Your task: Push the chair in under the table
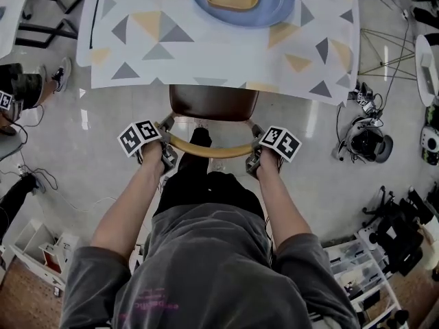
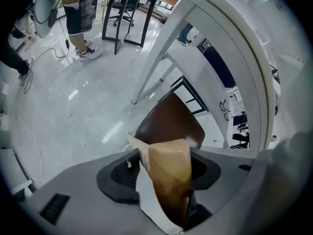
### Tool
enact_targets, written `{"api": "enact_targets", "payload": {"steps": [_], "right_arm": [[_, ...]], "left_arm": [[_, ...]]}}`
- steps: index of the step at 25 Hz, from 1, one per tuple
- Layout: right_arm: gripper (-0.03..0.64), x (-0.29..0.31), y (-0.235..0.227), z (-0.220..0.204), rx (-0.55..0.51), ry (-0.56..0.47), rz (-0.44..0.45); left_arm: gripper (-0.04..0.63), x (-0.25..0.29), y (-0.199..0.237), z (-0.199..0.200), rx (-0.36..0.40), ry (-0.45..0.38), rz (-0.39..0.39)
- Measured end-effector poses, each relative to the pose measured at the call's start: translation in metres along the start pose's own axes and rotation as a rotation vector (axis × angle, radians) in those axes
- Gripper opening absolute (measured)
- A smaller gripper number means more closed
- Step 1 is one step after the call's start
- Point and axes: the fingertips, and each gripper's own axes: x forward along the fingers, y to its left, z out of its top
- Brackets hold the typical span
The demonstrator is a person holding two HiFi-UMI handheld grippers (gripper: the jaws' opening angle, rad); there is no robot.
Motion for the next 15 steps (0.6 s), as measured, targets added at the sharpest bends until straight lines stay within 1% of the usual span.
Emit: {"api": "enact_targets", "payload": {"steps": [8,15], "right_arm": [[0.215,0.013,0.036,0.041,0.002,-0.018,-0.009],[0.212,0.022,0.055,0.072,0.009,-0.036,-0.006]], "left_arm": [[0.245,0.014,-0.022,0.048,-0.001,-0.006,-0.013],[0.249,0.022,-0.043,0.078,-0.005,-0.026,-0.023]]}}
